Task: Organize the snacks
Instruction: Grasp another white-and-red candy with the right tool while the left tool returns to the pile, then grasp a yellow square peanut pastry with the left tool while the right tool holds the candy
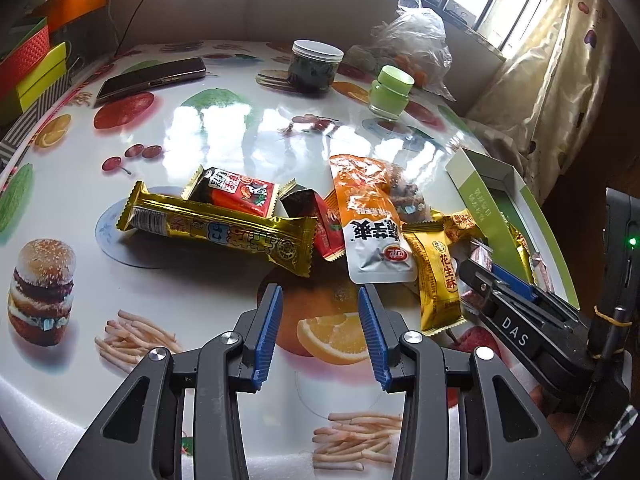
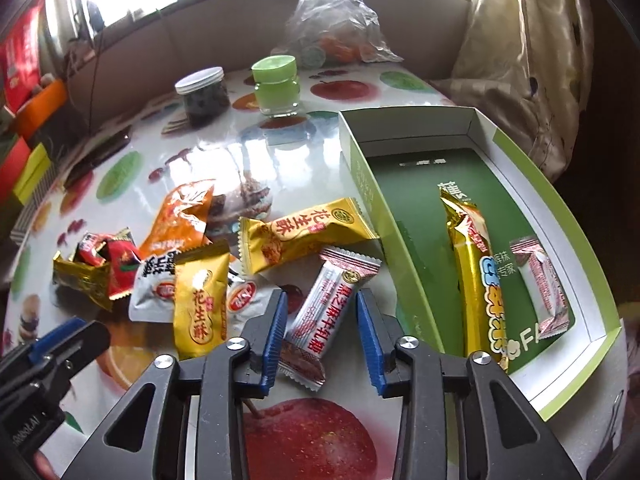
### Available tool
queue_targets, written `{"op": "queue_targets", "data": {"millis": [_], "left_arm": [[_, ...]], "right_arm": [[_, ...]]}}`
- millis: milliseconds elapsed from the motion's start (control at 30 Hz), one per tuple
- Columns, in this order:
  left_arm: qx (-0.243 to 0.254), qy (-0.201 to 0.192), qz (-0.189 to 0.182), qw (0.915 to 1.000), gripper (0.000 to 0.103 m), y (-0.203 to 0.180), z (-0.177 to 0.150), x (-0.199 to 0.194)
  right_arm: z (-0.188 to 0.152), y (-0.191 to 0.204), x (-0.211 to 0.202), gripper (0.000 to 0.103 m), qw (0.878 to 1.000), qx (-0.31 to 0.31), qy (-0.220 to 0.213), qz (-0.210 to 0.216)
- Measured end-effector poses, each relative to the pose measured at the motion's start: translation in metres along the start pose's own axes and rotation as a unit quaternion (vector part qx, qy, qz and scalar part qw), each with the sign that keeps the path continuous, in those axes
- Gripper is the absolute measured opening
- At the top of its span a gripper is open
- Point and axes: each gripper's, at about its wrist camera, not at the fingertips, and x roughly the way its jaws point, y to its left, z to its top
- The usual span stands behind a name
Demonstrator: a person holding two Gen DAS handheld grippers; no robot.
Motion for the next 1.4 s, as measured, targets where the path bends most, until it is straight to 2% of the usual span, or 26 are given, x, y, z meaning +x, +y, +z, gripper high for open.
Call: {"op": "queue_targets", "data": {"millis": [267,567,900,1300,1400], "left_arm": [[0.007,0.004,-0.008,0.9999,0.041,-0.008,0.0,0.0],[0.021,0.015,-0.039,0.9989,0.041,-0.029,0.002,0.004],[0.046,0.035,-0.055,0.9968,0.041,-0.055,0.009,0.018],[0.072,0.037,-0.035,0.9961,0.041,-0.078,0.013,0.031],[0.073,0.043,-0.013,0.9963,0.041,-0.079,0.013,0.036]], "right_arm": [[-0.009,-0.008,-0.008,0.019,1.0,-0.002,-0.005,-0.002],[-0.021,-0.017,-0.021,0.018,0.999,-0.005,-0.011,0.034],[-0.035,-0.023,-0.034,0.018,0.998,-0.014,-0.013,0.062],[-0.041,-0.029,-0.04,0.018,0.998,-0.009,-0.015,0.067],[-0.042,-0.03,-0.041,0.018,0.998,-0.007,-0.016,0.066]]}}
